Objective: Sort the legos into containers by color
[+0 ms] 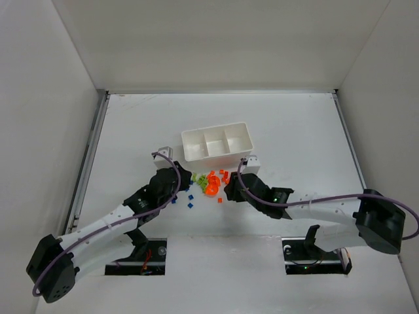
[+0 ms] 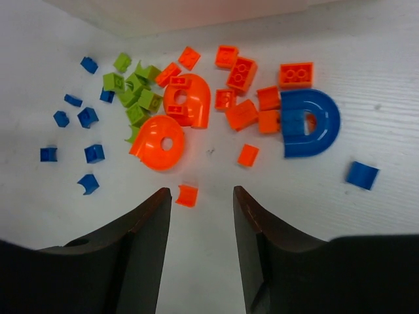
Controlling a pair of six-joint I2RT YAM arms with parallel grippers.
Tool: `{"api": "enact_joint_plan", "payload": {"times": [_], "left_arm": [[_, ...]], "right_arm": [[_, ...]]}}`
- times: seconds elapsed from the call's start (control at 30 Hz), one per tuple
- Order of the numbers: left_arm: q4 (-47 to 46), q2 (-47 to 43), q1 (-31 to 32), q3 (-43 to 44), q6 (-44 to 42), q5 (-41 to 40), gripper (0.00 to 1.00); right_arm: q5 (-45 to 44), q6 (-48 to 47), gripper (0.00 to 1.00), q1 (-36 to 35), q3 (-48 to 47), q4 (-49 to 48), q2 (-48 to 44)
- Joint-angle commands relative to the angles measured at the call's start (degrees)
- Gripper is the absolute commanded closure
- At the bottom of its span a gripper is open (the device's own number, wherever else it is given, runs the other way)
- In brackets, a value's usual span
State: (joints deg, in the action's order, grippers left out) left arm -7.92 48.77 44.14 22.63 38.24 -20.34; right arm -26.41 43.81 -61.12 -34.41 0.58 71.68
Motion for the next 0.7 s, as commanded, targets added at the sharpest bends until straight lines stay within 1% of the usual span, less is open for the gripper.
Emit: {"api": "enact_joint_plan", "payload": {"times": [0.0, 0.1, 0.17, 0.23, 0.3, 0.43, 0.53, 0.67], "left_arm": [[1.9, -3.9, -0.1, -0.4, 0.5, 0.8, 0.84], [0.4, -7.7, 1.7, -3.8, 0.8, 1.7, 0.83], [0.5, -9.2, 2.6, -4.8, 1.9, 1.3, 0.77], [1.2, -8.1, 2.6, -4.4, 2.4, 1.8, 0.72], [1.9, -5.6, 3.4, -3.7, 2.7, 2.6, 0.69], [0.3, -1.9, 5.8, -3.9, 4.5, 2.4, 0.69], [-0.1, -0.6, 7.2, -3.7, 5.5, 2.1, 0.71], [-1.0, 1.7, 7.4, -3.7, 6.4, 1.7, 0.73]], "right_arm": [[3.5, 1.8, 0.51, -0.4, -2.8, -11.4, 3.5], [4.5, 3.1, 0.54, 0.3, -3.1, -14.2, 6.9], [5.7, 3.8, 0.56, 0.8, -3.1, -15.4, 9.0], [7.5, 5.3, 0.56, 1.3, -3.4, -16.1, 10.8], [8.4, 5.8, 0.56, 1.3, -3.4, -17.8, 12.6], [10.4, 6.4, 0.58, 2.3, -3.5, -19.6, 15.6], [10.6, 6.6, 0.59, 3.0, -3.1, -20.6, 16.9], [12.1, 7.3, 0.61, 5.1, -2.6, -22.5, 19.3]]}}
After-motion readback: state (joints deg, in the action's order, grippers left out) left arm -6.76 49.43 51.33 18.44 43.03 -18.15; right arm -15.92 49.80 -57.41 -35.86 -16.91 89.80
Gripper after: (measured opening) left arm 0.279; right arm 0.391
